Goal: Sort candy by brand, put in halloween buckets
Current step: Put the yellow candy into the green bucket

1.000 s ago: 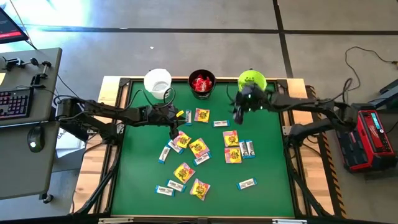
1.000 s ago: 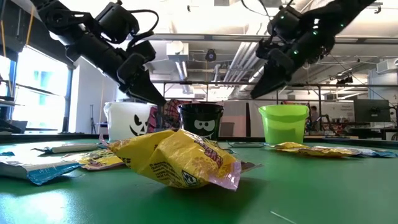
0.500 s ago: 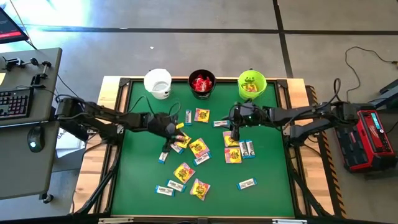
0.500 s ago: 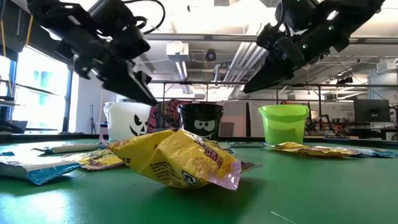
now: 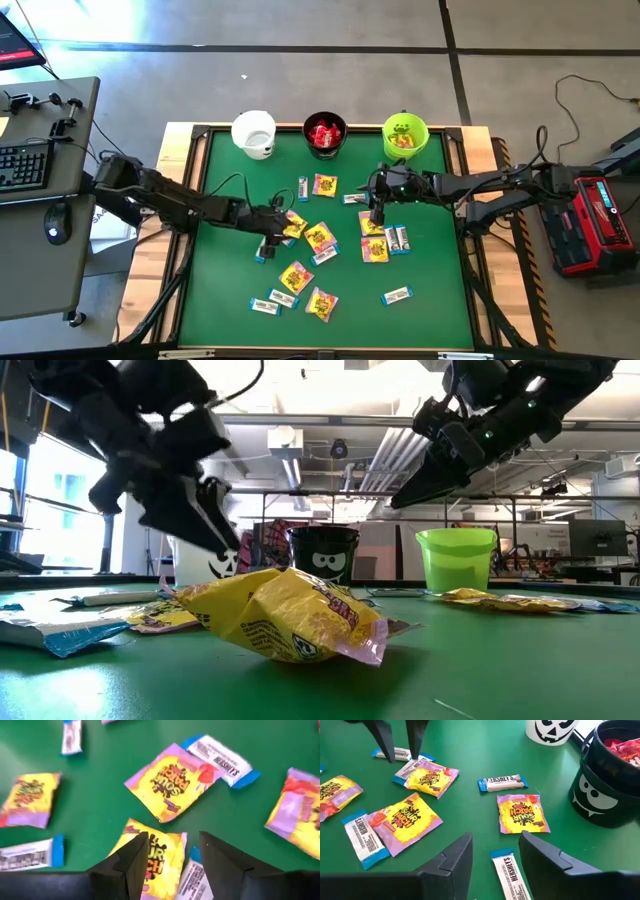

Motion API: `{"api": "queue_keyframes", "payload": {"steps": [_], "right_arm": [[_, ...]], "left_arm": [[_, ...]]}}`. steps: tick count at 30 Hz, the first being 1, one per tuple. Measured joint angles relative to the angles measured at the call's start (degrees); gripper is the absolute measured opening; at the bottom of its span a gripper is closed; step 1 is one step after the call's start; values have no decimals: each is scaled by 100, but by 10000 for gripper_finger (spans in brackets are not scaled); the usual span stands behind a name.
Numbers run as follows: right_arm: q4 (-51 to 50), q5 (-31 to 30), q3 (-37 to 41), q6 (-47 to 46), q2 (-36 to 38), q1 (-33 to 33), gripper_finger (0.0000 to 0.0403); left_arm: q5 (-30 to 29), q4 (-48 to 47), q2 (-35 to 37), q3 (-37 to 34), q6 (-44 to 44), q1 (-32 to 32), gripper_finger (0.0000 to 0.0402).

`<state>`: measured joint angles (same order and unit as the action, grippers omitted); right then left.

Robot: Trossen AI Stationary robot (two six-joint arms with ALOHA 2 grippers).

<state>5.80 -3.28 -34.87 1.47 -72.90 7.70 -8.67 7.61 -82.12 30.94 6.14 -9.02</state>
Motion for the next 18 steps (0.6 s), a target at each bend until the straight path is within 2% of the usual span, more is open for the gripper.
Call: {"api": "queue_keyframes", "payload": {"steps": [4, 8, 18], "right_arm": [[-1, 0, 0, 3, 0, 0, 149], [0, -1, 0, 3, 0, 0, 149], [5, -3, -4, 5, 0, 0, 149]], "left_arm": [[-204, 3, -434, 47, -5, -59, 164], [-160, -42, -702, 265, -26, -86, 163], [-461, -236, -1073, 357, -2, -74, 161]]}}
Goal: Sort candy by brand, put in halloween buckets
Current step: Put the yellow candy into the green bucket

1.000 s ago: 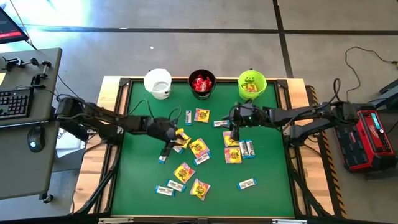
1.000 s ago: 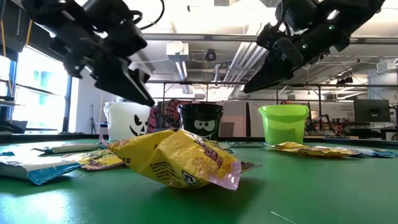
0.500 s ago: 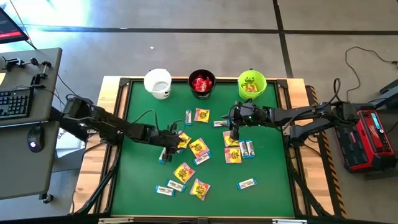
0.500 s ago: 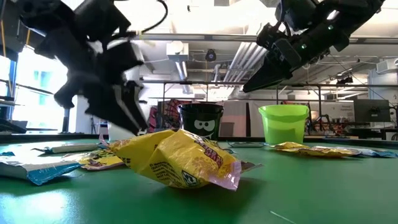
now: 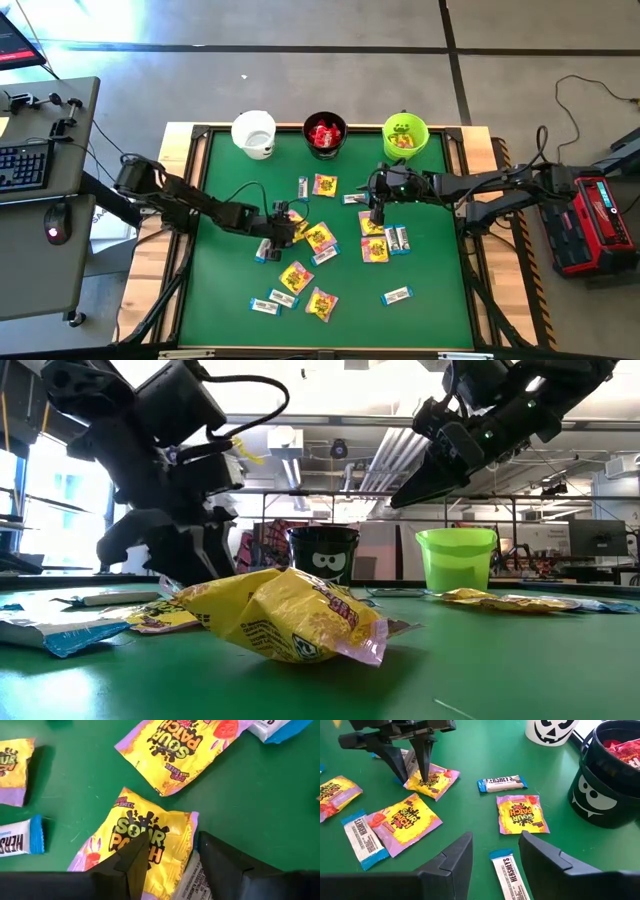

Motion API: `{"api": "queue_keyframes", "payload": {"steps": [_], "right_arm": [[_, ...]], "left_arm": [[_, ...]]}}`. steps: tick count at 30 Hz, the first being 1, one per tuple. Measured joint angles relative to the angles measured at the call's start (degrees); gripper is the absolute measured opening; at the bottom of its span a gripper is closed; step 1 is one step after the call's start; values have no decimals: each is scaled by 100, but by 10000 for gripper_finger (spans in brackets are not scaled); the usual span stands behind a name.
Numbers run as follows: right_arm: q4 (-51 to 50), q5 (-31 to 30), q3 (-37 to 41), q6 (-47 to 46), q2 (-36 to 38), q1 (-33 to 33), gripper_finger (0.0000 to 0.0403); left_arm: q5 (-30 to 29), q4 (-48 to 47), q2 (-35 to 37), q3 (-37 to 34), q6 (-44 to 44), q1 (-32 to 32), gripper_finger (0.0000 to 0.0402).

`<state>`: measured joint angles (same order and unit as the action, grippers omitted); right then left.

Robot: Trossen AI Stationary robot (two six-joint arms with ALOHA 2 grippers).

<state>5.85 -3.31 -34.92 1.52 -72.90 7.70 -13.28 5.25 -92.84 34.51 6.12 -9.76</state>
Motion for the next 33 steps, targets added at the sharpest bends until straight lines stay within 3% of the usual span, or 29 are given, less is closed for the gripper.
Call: {"api": "queue_keyframes", "payload": {"steps": [5, 12, 19, 23, 28, 33], "right_arm": [[3, 0, 0, 0, 0, 0, 149], [-2, -2, 0, 298, 0, -12, 149], [9, 32, 0, 497, 0, -29, 153], [279, 76, 0, 748, -108, -214, 172], [1057, 92, -8, 750, -542, -493, 203], [1222, 96, -420, 327, -1058, -551, 210]], "left_arm": [[-151, -15, -58, 8, 1, 2, 124], [-109, -23, 21, -18, 452, -9, 8], [128, 215, 501, -23, 288, 328, 2], [664, 735, 736, -20, -163, 709, 1], [1204, 1489, 798, -18, -768, 1090, 1], [1519, 1988, 799, -16, -819, 1255, 0]]}}
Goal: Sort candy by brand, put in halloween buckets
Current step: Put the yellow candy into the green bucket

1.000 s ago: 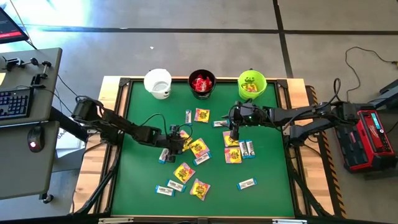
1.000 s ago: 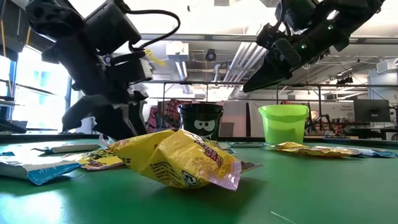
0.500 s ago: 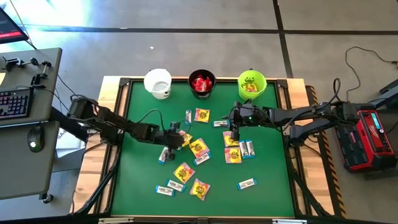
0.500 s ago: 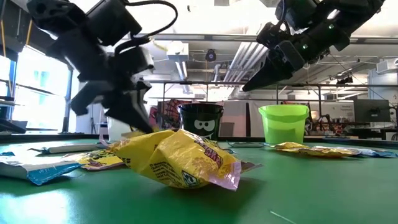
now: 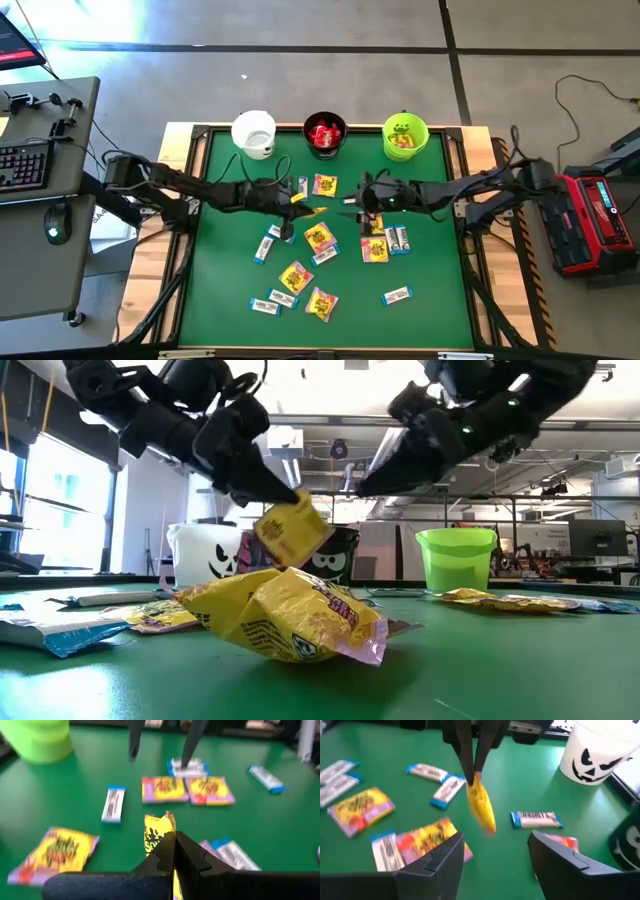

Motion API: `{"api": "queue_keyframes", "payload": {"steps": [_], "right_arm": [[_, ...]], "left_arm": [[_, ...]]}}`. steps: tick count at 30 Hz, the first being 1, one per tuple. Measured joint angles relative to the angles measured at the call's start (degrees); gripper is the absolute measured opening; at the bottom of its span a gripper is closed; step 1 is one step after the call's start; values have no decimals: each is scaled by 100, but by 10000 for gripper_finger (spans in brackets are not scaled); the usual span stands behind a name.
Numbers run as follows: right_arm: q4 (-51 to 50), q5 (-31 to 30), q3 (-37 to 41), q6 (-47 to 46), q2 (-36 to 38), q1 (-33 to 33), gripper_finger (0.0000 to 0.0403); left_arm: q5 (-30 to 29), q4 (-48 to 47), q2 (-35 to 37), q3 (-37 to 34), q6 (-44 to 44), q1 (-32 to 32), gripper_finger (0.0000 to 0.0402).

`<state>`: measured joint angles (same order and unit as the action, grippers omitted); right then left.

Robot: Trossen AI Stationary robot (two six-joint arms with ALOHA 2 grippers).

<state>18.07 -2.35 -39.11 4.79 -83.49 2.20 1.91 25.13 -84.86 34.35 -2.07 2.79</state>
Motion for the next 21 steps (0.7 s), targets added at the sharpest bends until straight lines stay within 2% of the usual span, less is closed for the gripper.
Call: {"api": "queue_keyframes", "payload": {"steps": [7, 12, 16, 21], "right_arm": [[-75, 718, -895, -71, -874, 4, 198], [-964, 758, -1614, -62, -1307, 50, 176], [-1435, 758, -2048, 25, -1546, 96, 134], [-1627, 785, -2260, 126, -1604, 92, 48]], "left_arm": [[337, 350, 0, 4, 47, 137, 0], [356, 368, 0, 4, 287, 122, 0], [356, 393, 0, 4, 339, 117, 0], [354, 393, 0, 4, 376, 120, 0]]}}
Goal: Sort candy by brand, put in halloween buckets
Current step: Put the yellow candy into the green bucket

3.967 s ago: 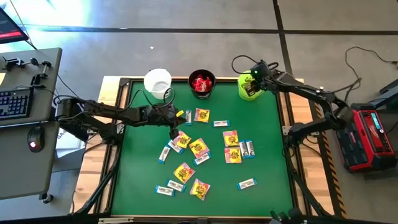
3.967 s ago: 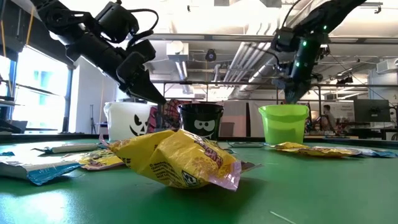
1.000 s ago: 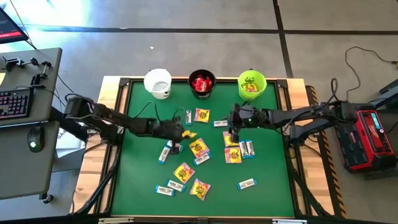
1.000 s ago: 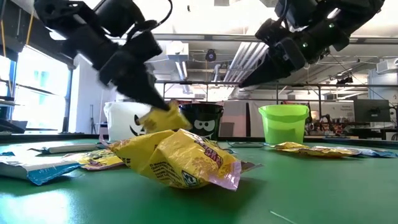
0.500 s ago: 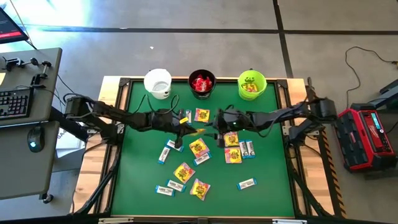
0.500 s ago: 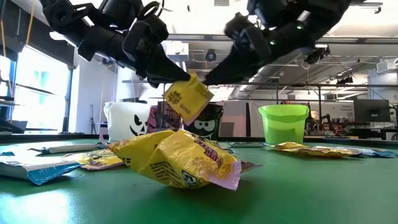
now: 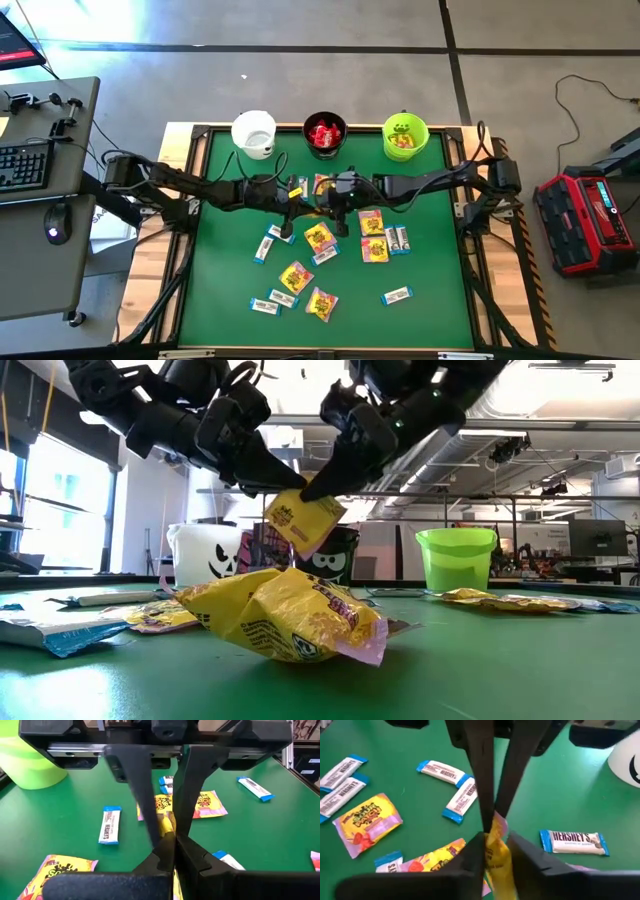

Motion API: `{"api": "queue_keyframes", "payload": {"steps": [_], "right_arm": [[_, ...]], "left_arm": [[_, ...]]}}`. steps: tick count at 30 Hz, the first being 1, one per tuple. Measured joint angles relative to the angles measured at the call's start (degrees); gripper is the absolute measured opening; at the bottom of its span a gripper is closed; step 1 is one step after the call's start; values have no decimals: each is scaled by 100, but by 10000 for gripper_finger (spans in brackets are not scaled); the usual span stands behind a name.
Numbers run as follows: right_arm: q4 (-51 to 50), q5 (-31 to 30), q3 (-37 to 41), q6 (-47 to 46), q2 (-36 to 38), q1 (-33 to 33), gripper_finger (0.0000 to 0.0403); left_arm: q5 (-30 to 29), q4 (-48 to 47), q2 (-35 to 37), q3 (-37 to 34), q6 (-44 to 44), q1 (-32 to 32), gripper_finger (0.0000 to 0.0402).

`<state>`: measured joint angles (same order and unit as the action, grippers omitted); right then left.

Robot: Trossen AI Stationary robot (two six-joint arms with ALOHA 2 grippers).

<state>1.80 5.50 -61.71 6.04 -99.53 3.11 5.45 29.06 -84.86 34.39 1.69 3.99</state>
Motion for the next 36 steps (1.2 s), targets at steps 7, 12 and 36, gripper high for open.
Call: {"api": "queue_keyframes", "payload": {"steps": [7, 12, 36], "right_arm": [[-237, -43, -26, -203, 28, 24, 12], [-721, -590, -26, -389, 179, 113, 3], [-3452, -4462, 253, 916, 2026, 2502, 0]], "left_arm": [[-149, 88, 0, 0, 2, -2, 17], [-458, 91, 0, 0, 4, 2, 62], [-767, 29, 0, 0, 0, 13, 145]]}}
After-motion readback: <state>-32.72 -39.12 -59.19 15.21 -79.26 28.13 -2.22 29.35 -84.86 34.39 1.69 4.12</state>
